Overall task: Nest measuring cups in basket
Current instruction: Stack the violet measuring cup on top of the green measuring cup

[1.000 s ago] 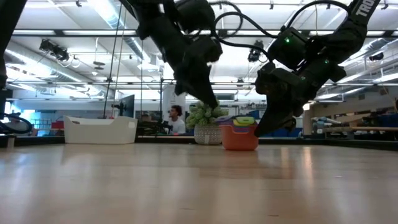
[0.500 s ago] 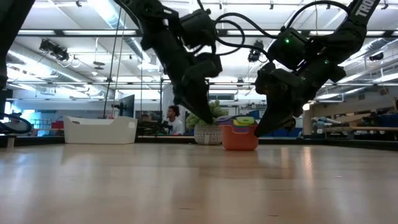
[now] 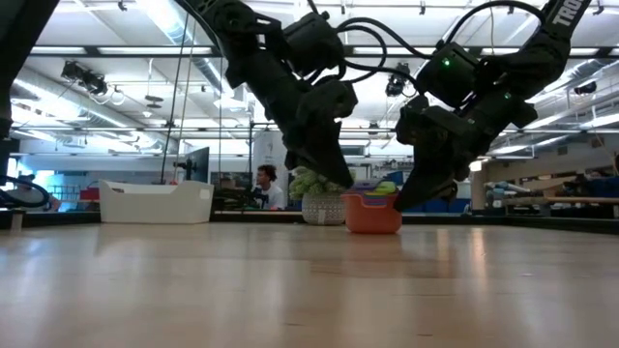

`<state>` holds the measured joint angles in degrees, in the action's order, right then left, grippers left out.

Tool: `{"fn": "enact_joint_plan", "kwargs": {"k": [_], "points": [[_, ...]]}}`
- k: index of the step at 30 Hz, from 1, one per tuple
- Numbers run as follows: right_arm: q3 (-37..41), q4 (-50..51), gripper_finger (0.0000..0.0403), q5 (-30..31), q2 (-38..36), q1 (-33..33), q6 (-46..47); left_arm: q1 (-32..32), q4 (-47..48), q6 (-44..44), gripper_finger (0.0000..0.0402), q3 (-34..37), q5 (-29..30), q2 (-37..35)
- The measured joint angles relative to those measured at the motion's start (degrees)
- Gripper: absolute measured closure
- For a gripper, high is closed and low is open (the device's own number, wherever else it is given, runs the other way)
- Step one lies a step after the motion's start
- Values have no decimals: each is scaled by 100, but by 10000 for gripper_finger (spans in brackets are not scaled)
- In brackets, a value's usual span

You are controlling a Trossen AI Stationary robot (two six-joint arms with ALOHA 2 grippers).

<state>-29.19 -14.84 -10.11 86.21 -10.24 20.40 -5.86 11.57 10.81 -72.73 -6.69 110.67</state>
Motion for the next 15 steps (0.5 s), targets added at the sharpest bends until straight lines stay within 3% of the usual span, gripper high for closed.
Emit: {"fn": "enact_joint_plan", "kwargs": {"k": [12, 15], "points": [[0, -14, 403, -2, 0, 0, -109, 93, -205, 160, 402, 0, 52, 0], [0, -12, 403, -4, 0, 0, -109, 91, -28, 157, 402, 1, 329, -30]]}}
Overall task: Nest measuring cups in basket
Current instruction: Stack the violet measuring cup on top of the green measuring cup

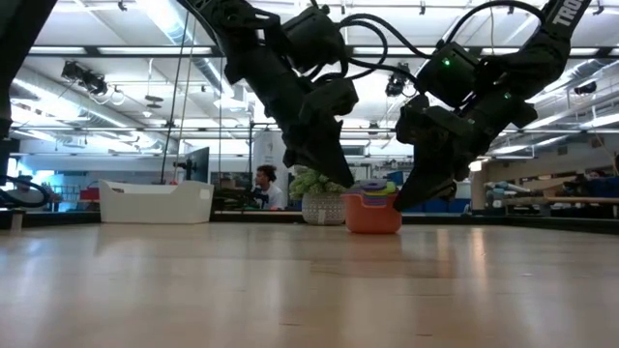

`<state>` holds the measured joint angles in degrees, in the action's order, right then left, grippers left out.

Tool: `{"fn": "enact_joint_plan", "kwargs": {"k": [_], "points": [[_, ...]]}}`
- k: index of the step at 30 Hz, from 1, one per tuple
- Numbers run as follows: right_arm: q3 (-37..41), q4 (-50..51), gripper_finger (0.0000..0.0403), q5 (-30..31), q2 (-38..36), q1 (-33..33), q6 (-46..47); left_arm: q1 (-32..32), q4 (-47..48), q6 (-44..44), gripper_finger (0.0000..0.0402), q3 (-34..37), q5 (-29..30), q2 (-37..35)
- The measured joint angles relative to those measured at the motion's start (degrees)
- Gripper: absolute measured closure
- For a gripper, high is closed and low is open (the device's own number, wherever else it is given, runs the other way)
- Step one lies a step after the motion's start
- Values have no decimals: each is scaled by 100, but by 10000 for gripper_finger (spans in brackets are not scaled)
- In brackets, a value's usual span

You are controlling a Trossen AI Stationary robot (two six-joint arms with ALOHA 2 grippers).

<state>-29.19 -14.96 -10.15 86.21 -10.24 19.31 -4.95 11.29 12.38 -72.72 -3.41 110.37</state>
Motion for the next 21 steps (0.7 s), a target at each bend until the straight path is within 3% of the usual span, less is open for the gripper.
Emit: {"fn": "enact_joint_plan", "kwargs": {"k": [21], "points": [[7, -51, 403, 0, 0, -4, 0, -28, -841, 172, 402, -1, -136, 412]]}}
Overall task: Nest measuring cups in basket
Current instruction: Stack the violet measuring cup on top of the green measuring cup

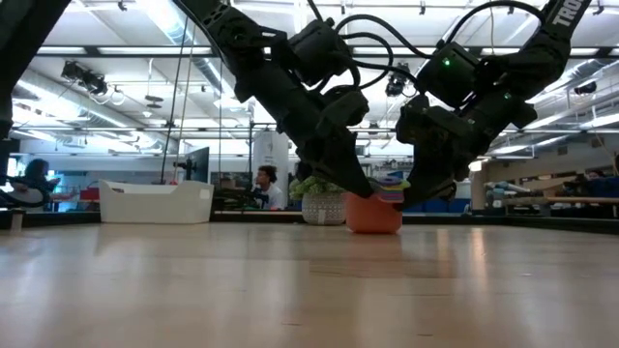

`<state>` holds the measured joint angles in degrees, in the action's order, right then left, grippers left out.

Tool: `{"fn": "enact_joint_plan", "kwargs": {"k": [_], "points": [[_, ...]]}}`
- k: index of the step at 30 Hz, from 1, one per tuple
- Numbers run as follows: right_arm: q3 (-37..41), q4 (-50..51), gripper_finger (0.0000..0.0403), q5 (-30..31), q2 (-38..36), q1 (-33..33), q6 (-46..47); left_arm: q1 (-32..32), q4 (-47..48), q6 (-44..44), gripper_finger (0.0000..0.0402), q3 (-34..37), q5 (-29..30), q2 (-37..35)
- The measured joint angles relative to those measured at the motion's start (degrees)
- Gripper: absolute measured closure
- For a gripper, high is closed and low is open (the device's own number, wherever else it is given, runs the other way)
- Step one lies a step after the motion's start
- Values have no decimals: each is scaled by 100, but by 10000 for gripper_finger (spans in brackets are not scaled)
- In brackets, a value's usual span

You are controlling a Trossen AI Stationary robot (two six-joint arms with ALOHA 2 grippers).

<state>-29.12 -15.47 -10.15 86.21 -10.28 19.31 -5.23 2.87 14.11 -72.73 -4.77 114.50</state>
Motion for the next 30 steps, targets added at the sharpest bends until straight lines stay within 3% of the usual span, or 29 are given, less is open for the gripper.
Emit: {"fn": "enact_joint_plan", "kwargs": {"k": [8, 16, 22, 30], "points": [[-4, 34, 403, 3, 0, -8, -107, 0, 33, -4, 402, 2, -2, 0], [-9, 941, 403, 81, 0, -160, -170, -35, 700, -129, 402, -2, 10, 2], [-173, 947, 403, -245, 0, -175, 64, -35, 596, -156, 402, -6, -46, 2], [-499, 1007, 403, -238, 0, -175, 17, -33, 100, -113, 402, -11, -131, 2]]}}
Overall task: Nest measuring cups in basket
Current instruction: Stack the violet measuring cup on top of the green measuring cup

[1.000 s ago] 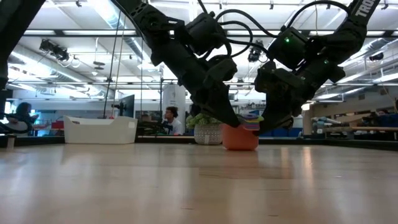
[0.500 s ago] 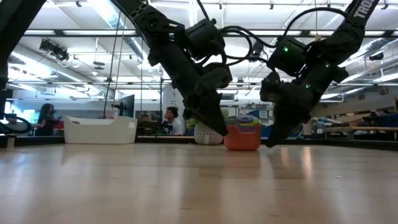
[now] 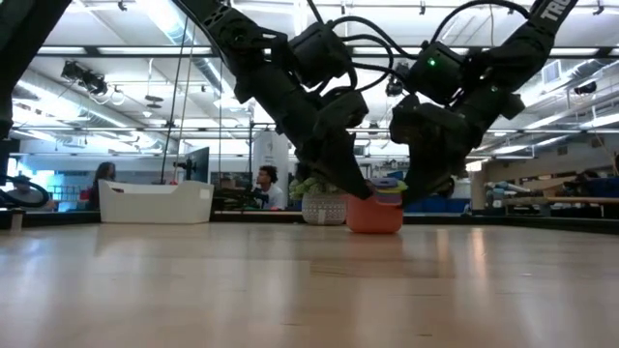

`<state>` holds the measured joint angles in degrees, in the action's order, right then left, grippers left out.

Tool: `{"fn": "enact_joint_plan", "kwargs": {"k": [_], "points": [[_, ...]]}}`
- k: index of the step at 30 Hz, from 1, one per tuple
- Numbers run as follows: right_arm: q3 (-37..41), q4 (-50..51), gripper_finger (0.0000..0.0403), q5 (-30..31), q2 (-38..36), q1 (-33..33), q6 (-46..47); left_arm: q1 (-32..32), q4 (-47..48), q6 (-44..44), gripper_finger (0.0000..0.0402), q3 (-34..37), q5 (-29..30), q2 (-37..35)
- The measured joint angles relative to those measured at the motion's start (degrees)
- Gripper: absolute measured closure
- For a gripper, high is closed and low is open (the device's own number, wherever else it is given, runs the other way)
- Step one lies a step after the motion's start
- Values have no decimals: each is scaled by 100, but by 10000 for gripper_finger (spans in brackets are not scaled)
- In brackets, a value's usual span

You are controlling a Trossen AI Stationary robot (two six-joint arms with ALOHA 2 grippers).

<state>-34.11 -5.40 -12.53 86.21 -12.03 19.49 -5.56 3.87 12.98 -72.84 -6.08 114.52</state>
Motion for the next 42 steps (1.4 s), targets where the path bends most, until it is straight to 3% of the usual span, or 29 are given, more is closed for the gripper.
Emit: {"fn": "enact_joint_plan", "kwargs": {"k": [21, 25, 33, 36, 42], "points": [[-106, 991, 403, 247, 0, -15, 184, 7, 345, -13, 402, -2, -2, 0], [-431, 1638, 403, 228, -117, -15, -403, -40, 565, -20, 402, 0, -11, -196], [-1174, 3189, 403, 223, -1079, -16, -1537, -279, 1507, -570, 402, -9, 224, -1092], [-1187, 3267, 403, -16, -1440, 0, -1490, -427, 1539, -895, 402, -9, 699, -1218], [-1184, 2531, 403, -939, -1564, 316, -761, -942, 751, -1264, 402, -8, 778, -913]]}}
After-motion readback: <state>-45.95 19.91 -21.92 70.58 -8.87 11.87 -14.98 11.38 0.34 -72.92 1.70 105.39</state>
